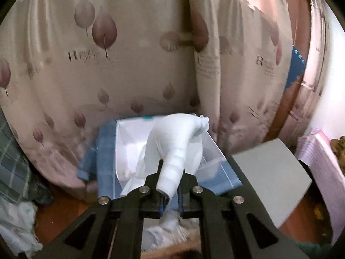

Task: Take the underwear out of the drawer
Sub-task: 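Carry the white underwear into the white box with the left tool while the right tool holds the navy underwear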

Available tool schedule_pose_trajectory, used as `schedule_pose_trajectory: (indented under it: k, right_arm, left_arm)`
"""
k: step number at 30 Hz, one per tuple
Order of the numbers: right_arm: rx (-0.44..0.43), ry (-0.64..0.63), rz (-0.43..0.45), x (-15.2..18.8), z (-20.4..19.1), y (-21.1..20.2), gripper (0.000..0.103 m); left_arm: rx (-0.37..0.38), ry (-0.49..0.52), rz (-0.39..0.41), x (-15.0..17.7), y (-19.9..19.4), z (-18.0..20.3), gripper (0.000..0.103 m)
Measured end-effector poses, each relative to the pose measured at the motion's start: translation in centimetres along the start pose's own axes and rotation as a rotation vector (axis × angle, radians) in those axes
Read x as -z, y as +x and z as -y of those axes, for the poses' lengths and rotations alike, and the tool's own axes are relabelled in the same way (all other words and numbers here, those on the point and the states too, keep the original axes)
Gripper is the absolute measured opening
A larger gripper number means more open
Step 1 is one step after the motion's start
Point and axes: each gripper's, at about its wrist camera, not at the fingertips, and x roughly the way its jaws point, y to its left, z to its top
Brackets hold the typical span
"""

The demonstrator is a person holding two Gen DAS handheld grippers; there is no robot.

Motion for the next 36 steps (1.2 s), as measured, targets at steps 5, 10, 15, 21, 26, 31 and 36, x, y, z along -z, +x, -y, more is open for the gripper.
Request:
schedule_pose_trajectory:
  k: [5,10,15,21,26,31,36]
  right_arm:
    - [-0.010,0.000,0.003,0.0,-0.1,-0.1,0.030]
    - [-0.026,-0.001,0.007,0.0,-0.2,-0.2,0.030]
    - [-0.049,0.000,0.010,0.1,-0.2,-0.3,0.030]
    - [-0.053,-0.010,0.010,0.1,-0.7,-0.2,0.030]
    - [-0.055,-0.012,0.009,0.0,-0.7,-0.1,0.030]
    - [-0.054,-0.013,0.009,0.0,-0.8,-0.2,0.030]
    - [-0.055,-0.016,0.008,0.0,-1.0,-0.2,0.030]
  left_arm:
    - [-0.084,-0.004,0.001,-2.9,4.3,-1.2,0.009]
    - [-0.137,-0.030,-0.048,-3.5,10.6,-2.7,0.009]
    - [-0.180,-0.045,-0.103,-2.7,16.2,-3.9,0.009]
    - [-0.194,-0.092,-0.174,-1.2,20.6,-5.1,0.009]
    - [-0.198,-0.106,-0.219,0.4,22.7,-5.6,0.009]
    - [-0.212,-0.119,-0.235,0.7,23.2,-6.0,0.010]
    - [-0.246,-0.118,-0.239,0.9,23.1,-6.2,0.019]
